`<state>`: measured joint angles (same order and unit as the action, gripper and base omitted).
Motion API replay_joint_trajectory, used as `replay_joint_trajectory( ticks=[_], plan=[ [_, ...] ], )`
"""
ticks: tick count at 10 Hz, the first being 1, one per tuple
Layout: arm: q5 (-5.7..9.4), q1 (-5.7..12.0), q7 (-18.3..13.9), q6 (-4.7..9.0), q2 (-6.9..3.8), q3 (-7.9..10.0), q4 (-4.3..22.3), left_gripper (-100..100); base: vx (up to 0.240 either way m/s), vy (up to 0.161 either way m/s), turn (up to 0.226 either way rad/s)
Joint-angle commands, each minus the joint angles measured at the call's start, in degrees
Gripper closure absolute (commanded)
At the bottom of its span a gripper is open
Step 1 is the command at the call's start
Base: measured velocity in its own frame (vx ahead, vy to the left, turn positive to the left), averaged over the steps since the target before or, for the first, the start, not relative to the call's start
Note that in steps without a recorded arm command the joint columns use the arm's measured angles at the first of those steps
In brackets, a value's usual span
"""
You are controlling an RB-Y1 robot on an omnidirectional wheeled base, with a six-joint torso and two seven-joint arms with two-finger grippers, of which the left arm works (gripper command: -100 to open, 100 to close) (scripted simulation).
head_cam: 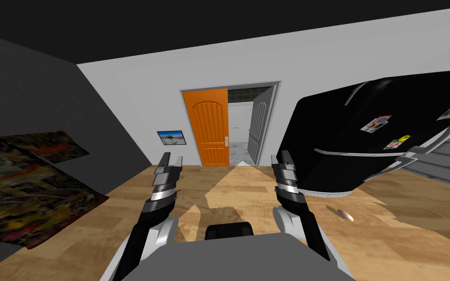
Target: Push the door open
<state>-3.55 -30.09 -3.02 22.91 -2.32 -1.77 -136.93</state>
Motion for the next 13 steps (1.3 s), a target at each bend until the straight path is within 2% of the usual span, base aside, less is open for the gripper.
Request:
replay_joint_trajectory(
  ticks=[1, 6, 7, 13],
  plan=[
    [-0.15, 1.17, 0.01, 0.09, -0.35, 0.37, 2.00, -100, 0.051, -0.022, -0.016],
    [-0.53, 4.05, 0.03, 0.30, -1.01, 1.28, 6.88, -100, 0.078, -0.019, -0.008],
    [-0.69, 5.29, 0.04, 0.39, -1.26, 1.67, 8.99, -100, 0.097, -0.037, -0.016],
    [-1.27, 9.76, 0.07, 0.72, -1.97, 3.08, 16.59, -100, 0.085, -0.026, -0.012]
  ],
)
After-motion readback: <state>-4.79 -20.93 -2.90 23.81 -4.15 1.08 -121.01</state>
